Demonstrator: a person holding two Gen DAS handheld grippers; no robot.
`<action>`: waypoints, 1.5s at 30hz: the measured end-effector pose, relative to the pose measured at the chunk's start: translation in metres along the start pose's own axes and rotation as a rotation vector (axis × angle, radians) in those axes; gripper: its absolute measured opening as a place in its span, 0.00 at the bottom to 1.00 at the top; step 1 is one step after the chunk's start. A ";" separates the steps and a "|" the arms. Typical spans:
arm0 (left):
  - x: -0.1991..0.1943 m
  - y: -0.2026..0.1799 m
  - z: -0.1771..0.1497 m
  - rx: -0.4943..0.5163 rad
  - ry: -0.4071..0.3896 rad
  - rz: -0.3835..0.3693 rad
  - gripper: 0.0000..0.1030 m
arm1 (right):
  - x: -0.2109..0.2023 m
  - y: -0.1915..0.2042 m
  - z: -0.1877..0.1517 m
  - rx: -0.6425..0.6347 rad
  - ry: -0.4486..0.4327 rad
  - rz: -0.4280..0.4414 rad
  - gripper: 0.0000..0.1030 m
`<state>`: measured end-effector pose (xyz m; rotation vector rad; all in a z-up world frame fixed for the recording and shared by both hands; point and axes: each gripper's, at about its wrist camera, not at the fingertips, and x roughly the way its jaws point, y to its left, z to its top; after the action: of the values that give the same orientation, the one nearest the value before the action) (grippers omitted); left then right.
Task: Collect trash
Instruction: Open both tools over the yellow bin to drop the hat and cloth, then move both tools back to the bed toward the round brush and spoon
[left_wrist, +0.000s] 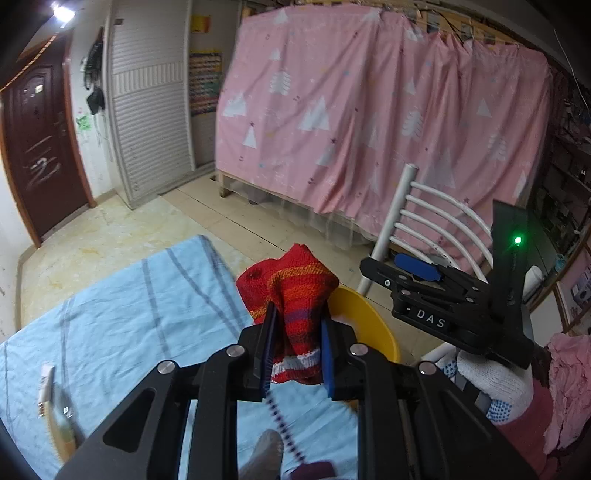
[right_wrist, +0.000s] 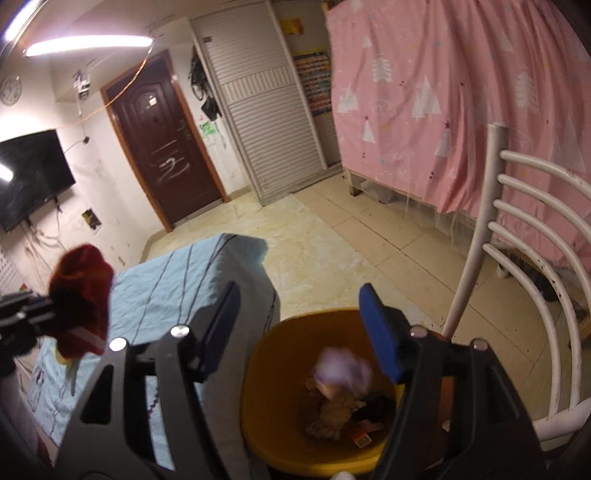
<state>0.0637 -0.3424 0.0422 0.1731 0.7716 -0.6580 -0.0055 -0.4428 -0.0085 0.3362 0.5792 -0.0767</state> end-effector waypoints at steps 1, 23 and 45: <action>0.005 -0.003 0.002 0.003 0.009 -0.006 0.11 | -0.002 -0.003 0.001 0.010 -0.008 -0.001 0.62; 0.075 -0.021 0.016 -0.062 0.088 -0.026 0.50 | -0.018 -0.026 0.008 0.094 -0.073 -0.014 0.65; 0.011 0.049 0.009 -0.149 -0.005 0.035 0.50 | -0.010 0.050 0.005 -0.020 -0.035 0.039 0.82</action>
<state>0.1044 -0.3123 0.0366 0.0488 0.8081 -0.5653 -0.0029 -0.3976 0.0150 0.3263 0.5386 -0.0393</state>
